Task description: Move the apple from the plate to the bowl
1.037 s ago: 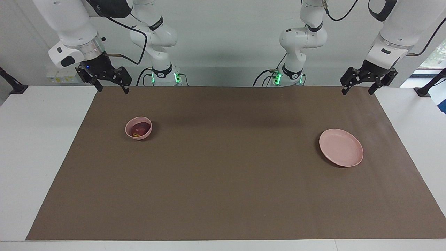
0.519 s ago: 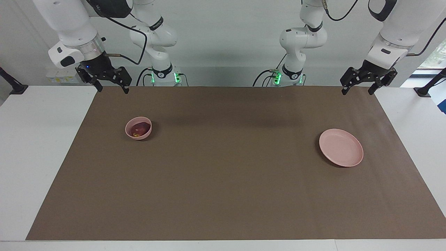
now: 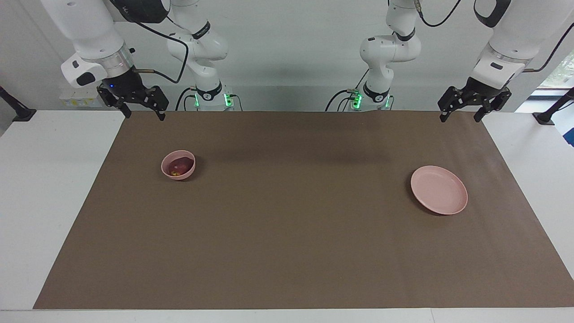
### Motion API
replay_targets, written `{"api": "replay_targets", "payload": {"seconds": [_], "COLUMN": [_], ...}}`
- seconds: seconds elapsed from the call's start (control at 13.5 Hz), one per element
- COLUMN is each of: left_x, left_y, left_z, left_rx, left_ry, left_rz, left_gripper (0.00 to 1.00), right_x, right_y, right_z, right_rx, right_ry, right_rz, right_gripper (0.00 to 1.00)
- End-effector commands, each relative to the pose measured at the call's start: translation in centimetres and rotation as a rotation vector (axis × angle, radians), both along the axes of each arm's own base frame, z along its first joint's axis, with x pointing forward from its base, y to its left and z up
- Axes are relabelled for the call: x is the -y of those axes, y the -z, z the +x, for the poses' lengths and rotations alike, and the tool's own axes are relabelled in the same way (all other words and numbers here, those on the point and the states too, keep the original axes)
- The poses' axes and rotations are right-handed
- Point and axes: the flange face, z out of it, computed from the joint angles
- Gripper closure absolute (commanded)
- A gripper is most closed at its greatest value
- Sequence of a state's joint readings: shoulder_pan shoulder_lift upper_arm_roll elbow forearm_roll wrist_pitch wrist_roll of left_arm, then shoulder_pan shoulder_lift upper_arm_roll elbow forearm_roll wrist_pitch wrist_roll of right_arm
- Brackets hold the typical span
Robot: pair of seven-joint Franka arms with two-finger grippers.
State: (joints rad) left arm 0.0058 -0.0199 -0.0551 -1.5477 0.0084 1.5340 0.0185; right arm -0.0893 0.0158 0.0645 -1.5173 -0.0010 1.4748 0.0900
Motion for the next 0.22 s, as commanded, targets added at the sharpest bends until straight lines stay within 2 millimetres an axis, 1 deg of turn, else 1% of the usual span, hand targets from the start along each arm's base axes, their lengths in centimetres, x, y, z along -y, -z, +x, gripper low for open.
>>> {"api": "replay_targets", "payload": {"seconds": [0.0,0.15], "left_x": [-0.06,-0.06], "left_y": [-0.56,-0.56], "left_z": [-0.46,-0.46], "left_rx": [-0.004,-0.004], "left_ry": [-0.006,-0.006], "left_rz": [-0.011,-0.011], "left_gripper": [0.00,0.00], "right_x": [0.40,0.30], "right_y": [0.05,0.05], "right_z": [0.19,0.19], "right_rx": [-0.001,-0.001], "right_ry": [-0.015,-0.017], "right_rz": [0.005,0.006], "right_gripper": [0.00,0.00]}}
